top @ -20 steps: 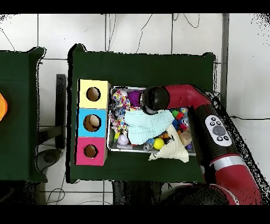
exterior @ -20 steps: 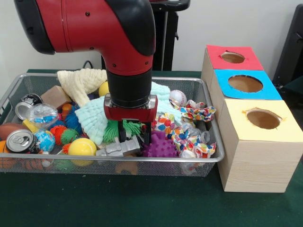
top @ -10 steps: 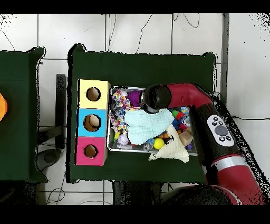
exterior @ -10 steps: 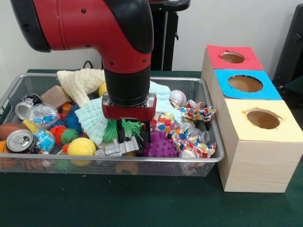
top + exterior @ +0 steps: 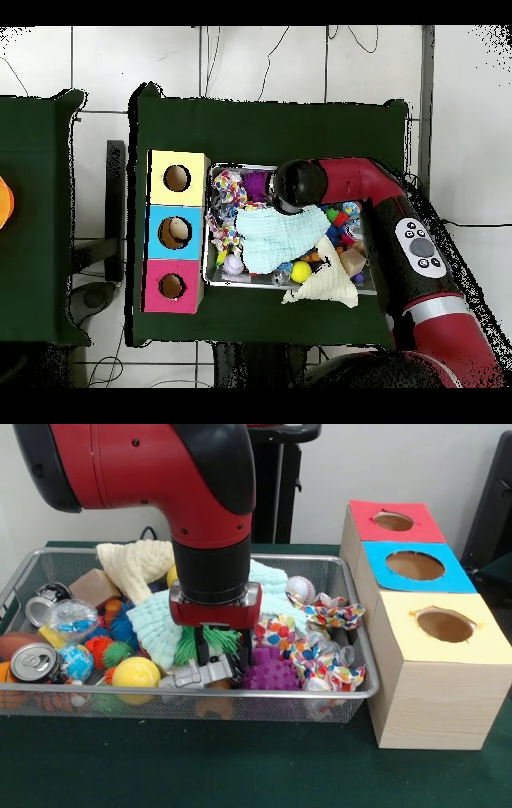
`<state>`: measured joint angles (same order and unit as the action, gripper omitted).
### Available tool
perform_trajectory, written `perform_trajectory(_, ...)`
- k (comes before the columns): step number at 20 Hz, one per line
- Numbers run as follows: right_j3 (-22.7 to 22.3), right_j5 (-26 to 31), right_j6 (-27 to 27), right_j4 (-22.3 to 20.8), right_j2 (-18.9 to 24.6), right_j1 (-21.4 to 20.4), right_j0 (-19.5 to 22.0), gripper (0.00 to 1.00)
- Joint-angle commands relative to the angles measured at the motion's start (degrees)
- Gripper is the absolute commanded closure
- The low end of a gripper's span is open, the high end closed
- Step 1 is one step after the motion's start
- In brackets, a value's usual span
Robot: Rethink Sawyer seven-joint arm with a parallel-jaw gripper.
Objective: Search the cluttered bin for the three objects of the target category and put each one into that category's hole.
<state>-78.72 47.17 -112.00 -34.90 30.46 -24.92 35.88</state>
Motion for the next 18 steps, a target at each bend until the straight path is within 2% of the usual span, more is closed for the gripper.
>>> perform_trajectory(1, 3.6, 5.0, 15.2, -0.9, 2.0, 1.8, 1.1, 0.00)
perform_trajectory(18, 3.5, 5.2, 15.4, -0.9, 2.1, 1.6, 1.6, 0.00)
